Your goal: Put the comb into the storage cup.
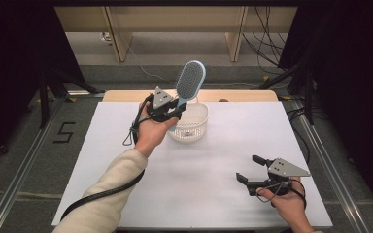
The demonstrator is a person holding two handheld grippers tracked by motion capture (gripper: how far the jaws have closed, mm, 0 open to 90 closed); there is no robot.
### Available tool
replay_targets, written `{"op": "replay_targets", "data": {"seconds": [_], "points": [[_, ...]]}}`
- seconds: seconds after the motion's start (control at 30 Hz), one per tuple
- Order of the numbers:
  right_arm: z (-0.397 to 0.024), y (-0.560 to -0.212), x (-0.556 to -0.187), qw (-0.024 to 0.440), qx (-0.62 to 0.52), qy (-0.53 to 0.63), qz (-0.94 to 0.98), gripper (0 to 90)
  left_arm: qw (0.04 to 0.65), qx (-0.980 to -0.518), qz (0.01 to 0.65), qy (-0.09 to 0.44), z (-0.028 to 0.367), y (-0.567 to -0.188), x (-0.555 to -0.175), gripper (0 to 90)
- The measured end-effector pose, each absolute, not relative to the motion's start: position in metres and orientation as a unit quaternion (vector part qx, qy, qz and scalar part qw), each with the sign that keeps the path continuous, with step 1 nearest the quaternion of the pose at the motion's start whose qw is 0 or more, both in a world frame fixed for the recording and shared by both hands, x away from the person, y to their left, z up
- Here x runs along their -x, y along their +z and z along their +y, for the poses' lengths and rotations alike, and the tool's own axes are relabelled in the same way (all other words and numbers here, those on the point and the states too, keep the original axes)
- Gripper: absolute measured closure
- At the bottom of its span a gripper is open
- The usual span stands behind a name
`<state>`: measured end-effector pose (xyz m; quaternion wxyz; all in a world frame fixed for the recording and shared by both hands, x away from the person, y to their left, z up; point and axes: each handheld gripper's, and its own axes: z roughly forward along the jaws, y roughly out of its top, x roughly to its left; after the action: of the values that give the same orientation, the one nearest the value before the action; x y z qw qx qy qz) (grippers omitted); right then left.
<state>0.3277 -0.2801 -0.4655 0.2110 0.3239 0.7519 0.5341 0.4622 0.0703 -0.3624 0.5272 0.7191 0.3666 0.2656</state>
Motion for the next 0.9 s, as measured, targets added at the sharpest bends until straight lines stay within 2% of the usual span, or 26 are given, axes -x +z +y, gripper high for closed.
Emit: {"op": "replay_targets", "data": {"seconds": [0.9], "points": [[-0.2812,-0.4647,-0.3269,0.212,-0.324,0.535,0.751,11.9,0.524,-0.719,0.368,0.27,0.0657,-0.3597,-0.4706,69.5]]}}
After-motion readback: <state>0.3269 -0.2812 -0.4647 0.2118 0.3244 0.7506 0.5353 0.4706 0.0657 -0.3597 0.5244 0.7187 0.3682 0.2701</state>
